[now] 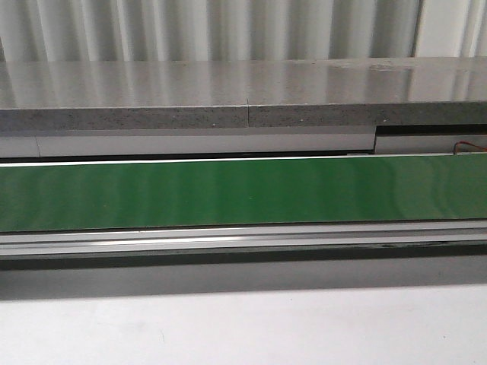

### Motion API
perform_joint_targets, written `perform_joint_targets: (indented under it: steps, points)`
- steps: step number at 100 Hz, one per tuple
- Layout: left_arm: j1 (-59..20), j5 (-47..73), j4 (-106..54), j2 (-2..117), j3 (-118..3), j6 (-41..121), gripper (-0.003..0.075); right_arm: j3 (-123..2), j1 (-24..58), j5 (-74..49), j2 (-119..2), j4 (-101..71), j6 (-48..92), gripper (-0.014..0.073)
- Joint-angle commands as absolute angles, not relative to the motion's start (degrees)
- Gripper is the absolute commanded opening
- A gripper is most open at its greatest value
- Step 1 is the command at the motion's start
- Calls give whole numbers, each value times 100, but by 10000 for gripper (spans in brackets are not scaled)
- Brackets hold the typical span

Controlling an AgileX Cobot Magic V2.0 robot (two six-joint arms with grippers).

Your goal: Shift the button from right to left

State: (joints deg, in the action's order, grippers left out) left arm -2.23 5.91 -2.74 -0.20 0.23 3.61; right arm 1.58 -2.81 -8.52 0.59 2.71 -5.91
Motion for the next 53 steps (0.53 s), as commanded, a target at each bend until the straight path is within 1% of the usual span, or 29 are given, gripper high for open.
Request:
perform_joint_targets:
  steps: [1, 53]
  points:
    - [-215, 160, -312, -213, 242, 319, -20, 48, -318, -482, 180, 341, -611, -67]
    - [-215, 160, -312, -213, 242, 319, -20, 48, -318, -417, 180, 341, -611, -67]
